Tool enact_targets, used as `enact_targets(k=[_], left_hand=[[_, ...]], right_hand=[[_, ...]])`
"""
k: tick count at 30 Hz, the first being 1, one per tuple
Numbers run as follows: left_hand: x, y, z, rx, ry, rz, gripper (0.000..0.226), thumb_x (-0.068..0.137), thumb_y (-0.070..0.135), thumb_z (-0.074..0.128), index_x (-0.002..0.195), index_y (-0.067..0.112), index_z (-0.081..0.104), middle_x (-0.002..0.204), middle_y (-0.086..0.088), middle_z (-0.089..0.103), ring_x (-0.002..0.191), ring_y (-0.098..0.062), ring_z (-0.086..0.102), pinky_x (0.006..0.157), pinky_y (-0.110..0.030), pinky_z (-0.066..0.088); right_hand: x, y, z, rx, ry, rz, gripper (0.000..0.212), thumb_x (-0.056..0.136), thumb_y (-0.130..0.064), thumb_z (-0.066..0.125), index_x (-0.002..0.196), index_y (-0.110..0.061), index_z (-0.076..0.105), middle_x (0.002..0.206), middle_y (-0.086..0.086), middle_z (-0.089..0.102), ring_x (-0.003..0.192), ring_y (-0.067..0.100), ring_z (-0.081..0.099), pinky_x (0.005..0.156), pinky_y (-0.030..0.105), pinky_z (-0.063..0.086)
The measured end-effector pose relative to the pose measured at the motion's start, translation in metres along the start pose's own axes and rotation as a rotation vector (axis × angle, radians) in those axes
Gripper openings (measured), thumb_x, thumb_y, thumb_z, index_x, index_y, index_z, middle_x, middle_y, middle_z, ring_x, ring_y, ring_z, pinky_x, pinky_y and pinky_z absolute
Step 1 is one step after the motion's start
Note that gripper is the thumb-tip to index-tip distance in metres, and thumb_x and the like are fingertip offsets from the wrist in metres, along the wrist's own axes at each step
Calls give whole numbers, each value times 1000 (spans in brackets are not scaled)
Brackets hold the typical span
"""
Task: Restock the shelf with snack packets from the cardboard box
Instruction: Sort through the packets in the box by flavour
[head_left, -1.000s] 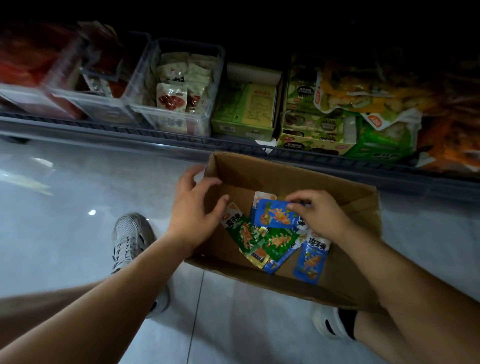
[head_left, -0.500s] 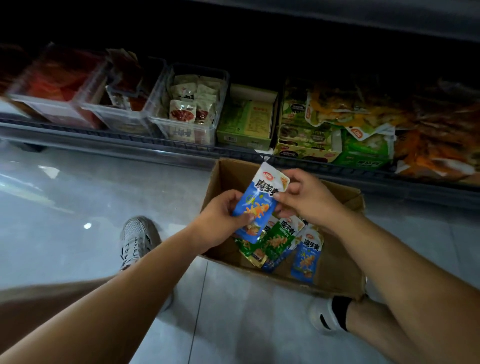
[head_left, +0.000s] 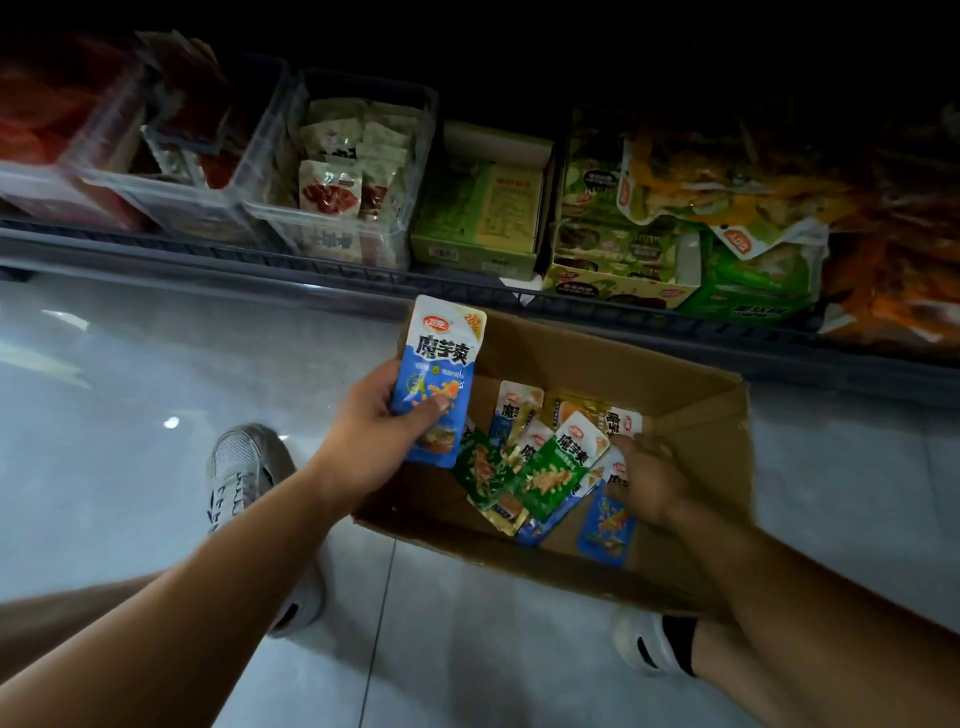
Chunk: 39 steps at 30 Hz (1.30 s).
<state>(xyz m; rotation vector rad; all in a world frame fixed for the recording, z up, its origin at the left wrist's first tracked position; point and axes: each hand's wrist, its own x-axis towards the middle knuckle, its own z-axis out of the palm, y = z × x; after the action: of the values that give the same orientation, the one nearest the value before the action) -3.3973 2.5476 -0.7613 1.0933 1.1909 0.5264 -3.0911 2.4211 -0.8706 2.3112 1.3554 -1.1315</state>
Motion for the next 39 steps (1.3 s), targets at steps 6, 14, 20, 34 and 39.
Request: enact_targets(k=[6,14,20,34,39], left_hand=[[1,1,-1,4,6,11,26,94,7,68,118,17,65,100,2,79,91,-15,77,69,-24,61],[-3,-2,-1,11,7,14,27,94,10,69,119,19,64,103,4,79,93,-15,77,71,-25,62],[-4,-6,0,-15,10,-13,30,95,17,70,122,27,62,113,-2,76,104,-28,74,91,-55,59],[-23,12,16,-102,-116,-46,29,93,13,72,121,13,62,112,-7,78,101,-27,75,88,-44,62],[-12,11,-1,-132,7,-25,33,89,7,73,120,11,63,109,-11,78,94,-27,77,79,-43,63]], right_hand=[[18,4,11,-38,-61,58,92,93,-44,64,159,-27,3,155,11,33,146,36,14,118,40,24],[2,2,2,87,90,-58,65,92,-7,63,149,-29,38,149,10,40,125,30,52,101,35,47],[-28,-23,-44,323,-13,-198,36,97,3,55,110,-30,62,107,-3,60,96,15,61,68,23,52],[-87,-149,-132,728,207,-601,38,90,-1,69,108,-34,66,108,6,66,93,16,71,69,26,60],[-54,-125,-109,839,329,-388,28,95,-12,66,120,-22,61,105,3,67,92,15,69,74,30,61]])
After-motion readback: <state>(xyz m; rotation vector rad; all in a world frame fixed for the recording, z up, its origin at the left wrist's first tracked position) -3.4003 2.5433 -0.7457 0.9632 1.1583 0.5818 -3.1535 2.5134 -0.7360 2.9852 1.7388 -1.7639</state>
